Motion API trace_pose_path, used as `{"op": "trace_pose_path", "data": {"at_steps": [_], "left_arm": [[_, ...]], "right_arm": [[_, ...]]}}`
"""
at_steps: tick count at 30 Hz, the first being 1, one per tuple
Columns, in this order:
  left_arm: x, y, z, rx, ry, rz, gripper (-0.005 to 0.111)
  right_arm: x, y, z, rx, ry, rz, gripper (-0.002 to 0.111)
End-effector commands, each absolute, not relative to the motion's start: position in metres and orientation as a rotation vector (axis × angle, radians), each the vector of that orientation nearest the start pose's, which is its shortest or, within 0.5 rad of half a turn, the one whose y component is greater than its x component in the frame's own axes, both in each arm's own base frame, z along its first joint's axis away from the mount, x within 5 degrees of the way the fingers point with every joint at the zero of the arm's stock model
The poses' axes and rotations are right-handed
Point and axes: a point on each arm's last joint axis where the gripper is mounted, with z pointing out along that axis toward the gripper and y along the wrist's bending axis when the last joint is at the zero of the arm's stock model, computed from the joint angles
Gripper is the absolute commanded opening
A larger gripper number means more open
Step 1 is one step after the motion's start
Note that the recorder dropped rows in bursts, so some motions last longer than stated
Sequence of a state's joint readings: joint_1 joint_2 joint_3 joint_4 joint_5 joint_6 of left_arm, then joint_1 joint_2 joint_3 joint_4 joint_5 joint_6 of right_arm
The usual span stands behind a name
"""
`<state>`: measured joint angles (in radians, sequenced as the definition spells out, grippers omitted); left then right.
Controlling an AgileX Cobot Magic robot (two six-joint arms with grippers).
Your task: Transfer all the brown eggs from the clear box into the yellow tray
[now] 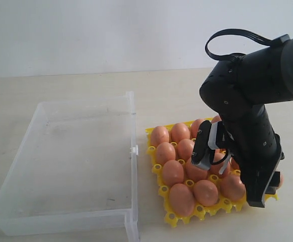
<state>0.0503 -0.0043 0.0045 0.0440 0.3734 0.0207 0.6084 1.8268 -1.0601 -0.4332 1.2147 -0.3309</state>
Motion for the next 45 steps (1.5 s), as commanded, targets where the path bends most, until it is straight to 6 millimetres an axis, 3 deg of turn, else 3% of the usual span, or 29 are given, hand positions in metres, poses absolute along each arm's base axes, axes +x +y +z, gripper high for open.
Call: {"op": "trace_pose_path", "data": {"at_steps": [1,9,16,23,27,29,31,33,35,37,39,41,45], "left_arm": [[0.053,0.004,0.18,0.0,1.854,0.098,0.0],[0.053,0.004,0.18,0.0,1.854,0.098,0.0],[0.053,0.004,0.18,0.0,1.854,0.098,0.0],[0.053,0.004,0.18,0.0,1.854,0.098,0.0],[0.053,0.004,0.18,0.0,1.854,0.098,0.0],[0.053,0.004,0.18,0.0,1.854,0.098,0.0],[0.053,0.004,0.18,0.0,1.854,0.098,0.0],[0.053,0.004,0.18,0.0,1.854,0.098,0.0],[0.053,0.004,0.18,0.0,1.854,0.098,0.0],[0.053,0.004,0.18,0.0,1.854,0.098,0.0],[0.053,0.004,0.18,0.0,1.854,0.098,0.0],[0.053,0.004,0.18,0.0,1.854,0.098,0.0],[0.053,0.004,0.18,0.0,1.854,0.098,0.0]], "right_arm": [[0.264,0.137,0.168,-1.821,2.773,-0.741,0.044],[0.264,0.137,0.168,-1.808,2.772,-0.737,0.047],[0.266,0.139,0.167,-1.803,2.752,-0.721,0.057],[0.266,0.138,0.169,-1.792,2.755,-0.74,0.057],[0.274,0.136,0.197,-1.66,2.689,-0.831,0.053],[0.279,0.135,0.224,-1.511,2.625,-0.872,0.049],[0.279,0.13,0.256,-1.249,2.585,-0.88,0.039],[0.269,0.123,0.284,-0.974,2.581,-0.798,0.027],[0.257,0.121,0.305,-0.783,2.527,-0.599,0.014],[0.243,0.121,0.324,-0.647,2.376,-0.334,0.001],[0.229,0.121,0.337,-0.556,2.186,-0.104,0.0],[0.211,0.116,0.341,-0.509,2.021,0.057,0.0],[0.184,0.09,0.319,-0.385,1.99,0.182,0.0]]}}
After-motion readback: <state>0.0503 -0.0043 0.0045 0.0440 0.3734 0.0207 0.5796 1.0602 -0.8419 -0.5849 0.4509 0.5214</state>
